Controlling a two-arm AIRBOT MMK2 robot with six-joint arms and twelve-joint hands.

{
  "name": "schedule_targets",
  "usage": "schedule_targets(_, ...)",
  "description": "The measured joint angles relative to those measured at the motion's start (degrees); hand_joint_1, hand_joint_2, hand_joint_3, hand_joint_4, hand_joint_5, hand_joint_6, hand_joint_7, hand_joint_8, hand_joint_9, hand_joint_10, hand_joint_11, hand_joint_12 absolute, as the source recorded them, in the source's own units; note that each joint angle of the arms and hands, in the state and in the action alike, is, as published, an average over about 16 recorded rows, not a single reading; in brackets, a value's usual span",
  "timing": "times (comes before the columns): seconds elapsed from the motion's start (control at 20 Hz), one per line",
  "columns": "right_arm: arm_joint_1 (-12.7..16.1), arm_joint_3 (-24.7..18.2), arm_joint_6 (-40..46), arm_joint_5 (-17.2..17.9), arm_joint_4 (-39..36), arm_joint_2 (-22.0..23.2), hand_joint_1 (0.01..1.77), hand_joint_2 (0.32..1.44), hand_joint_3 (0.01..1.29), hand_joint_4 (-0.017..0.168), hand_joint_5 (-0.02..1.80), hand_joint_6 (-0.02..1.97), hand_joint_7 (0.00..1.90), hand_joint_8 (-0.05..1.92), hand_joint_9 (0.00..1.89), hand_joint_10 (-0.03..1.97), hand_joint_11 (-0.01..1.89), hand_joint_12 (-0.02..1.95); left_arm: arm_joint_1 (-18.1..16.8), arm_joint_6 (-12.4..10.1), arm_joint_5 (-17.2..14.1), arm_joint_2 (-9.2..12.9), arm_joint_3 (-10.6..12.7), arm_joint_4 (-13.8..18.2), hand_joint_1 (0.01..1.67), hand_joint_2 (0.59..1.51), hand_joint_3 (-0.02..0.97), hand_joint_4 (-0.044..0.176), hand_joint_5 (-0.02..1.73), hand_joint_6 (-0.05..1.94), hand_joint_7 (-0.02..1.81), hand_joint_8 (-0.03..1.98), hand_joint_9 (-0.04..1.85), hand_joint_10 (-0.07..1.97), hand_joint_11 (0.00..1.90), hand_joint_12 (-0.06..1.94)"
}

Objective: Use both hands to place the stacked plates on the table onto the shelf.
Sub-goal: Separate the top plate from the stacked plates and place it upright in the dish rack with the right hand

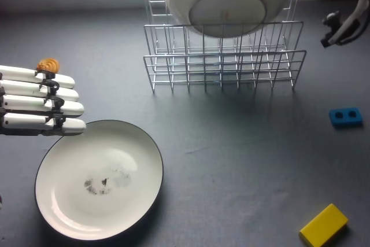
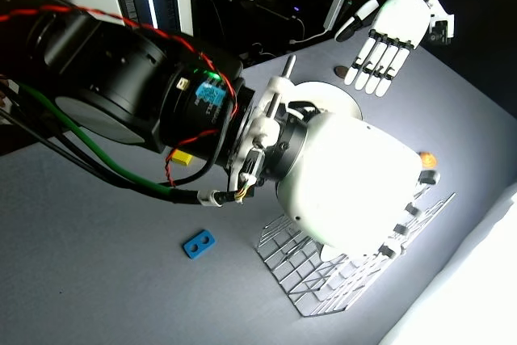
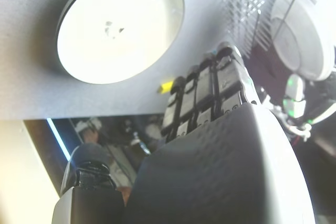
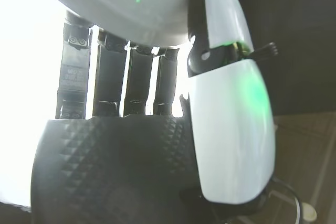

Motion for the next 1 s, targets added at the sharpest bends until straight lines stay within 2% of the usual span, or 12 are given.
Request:
schedule_targets(0.3, -1.95, 2.20, 0.16, -0.02, 0.13, -1.26, 1.22, 1.04, 0.01, 0.011, 0.96, 0.94, 1.09, 0.82, 1.23, 0.15, 0.72, 1.21, 0.42, 0.00, 1.74, -0.15, -0.17, 0.43, 0.02, 1.123, 0.021, 0.006, 0.02, 0.02, 0.01, -0.02, 0.02, 0.01, 0.02, -0.01)
schedule_targets(0.6, -3.39, 3.60, 0.50, 0.15, 0.11, -2.03, 1.22, 1.06, 0.01, 0.010, 0.94, 0.95, 1.07, 0.82, 1.19, 0.13, 0.70, 1.21, 2.44, -0.01, 5.75, -0.42, -0.97, 0.62, 0.02, 1.125, 0.021, 0.006, 0.02, 0.02, 0.01, -0.02, 0.02, 0.01, 0.02, -0.01)
schedule_targets(0.75, -3.84, 3.87, 0.74, 0.28, 0.12, -2.17, 1.22, 1.06, 0.01, 0.006, 0.93, 0.94, 1.05, 0.68, 1.15, 0.11, 0.69, 1.20, 3.81, -0.01, 8.06, -0.80, -1.52, 0.25, 0.02, 1.126, 0.021, 0.006, 0.02, 0.02, 0.01, -0.02, 0.02, 0.01, 0.02, -0.01)
schedule_targets(1.0, -4.25, 4.00, 1.16, 0.52, 0.13, -2.23, 1.20, 1.06, 0.01, 0.001, 0.90, 0.70, 1.01, 0.43, 1.05, 0.08, 0.63, 1.15, 6.24, -0.01, 11.62, -1.79, -2.29, -0.93, 0.02, 1.127, 0.021, 0.006, 0.02, 0.02, 0.01, -0.02, 0.02, 0.01, 0.02, -0.01)
